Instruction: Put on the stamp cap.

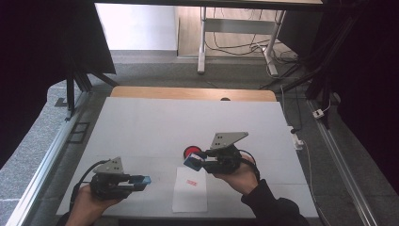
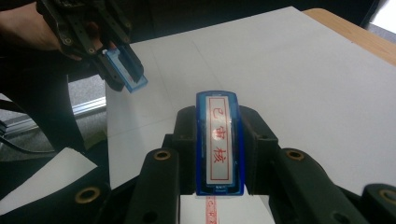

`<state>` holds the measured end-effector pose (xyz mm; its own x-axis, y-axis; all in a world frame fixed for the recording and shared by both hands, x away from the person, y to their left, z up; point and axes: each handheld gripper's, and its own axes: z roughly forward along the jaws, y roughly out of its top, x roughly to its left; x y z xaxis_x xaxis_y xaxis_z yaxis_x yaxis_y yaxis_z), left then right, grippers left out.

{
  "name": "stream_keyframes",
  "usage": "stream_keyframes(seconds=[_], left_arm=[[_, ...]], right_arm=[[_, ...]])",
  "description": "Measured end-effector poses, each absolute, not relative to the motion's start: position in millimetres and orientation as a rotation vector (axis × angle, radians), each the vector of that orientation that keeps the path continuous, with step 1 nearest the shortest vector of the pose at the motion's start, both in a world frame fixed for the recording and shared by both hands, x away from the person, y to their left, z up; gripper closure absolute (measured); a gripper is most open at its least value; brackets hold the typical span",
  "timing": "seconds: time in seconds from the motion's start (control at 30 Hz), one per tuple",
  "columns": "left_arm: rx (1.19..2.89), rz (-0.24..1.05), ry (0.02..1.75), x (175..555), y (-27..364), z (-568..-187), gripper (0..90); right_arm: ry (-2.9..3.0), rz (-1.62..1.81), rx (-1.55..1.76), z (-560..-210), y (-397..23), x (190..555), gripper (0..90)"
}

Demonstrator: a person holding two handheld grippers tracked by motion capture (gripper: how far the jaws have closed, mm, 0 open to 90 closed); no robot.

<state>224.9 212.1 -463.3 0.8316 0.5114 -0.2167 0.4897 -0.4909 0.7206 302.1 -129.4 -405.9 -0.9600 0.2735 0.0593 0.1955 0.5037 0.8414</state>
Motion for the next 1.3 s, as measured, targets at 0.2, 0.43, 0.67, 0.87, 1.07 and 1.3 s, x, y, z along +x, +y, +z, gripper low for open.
stream_keyframes(seconds=[0.2, 0.43, 0.67, 0.87, 1.07, 1.3], left_arm=[[2.198, -0.002, 0.629, 238.5, 195.1, -462.3, 68.1], [2.176, -0.018, 0.528, 251.2, 179.6, -459.9, 68.0], [2.163, -0.040, 0.454, 265.0, 163.2, -457.9, 68.0], [2.166, -0.051, 0.381, 275.0, 150.1, -456.4, 68.0], [2.154, -0.082, 0.330, 284.5, 138.1, -455.5, 68.1], [2.142, -0.119, 0.240, 292.9, 126.5, -456.9, 68.3]], right_arm=[[2.653, 1.498, 0.411, -404.1, -130.1, 302.6, 71.6], [2.683, 1.508, 0.404, -403.2, -130.3, 305.0, 71.6], [2.681, 1.514, 0.370, -401.7, -130.3, 304.3, 71.6], [2.681, 1.527, 0.356, -400.7, -131.1, 304.3, 71.6], [2.680, 1.548, 0.324, -399.0, -131.0, 302.9, 71.6], [2.686, 1.564, 0.286, -397.3, -131.1, 300.8, 71.6]])
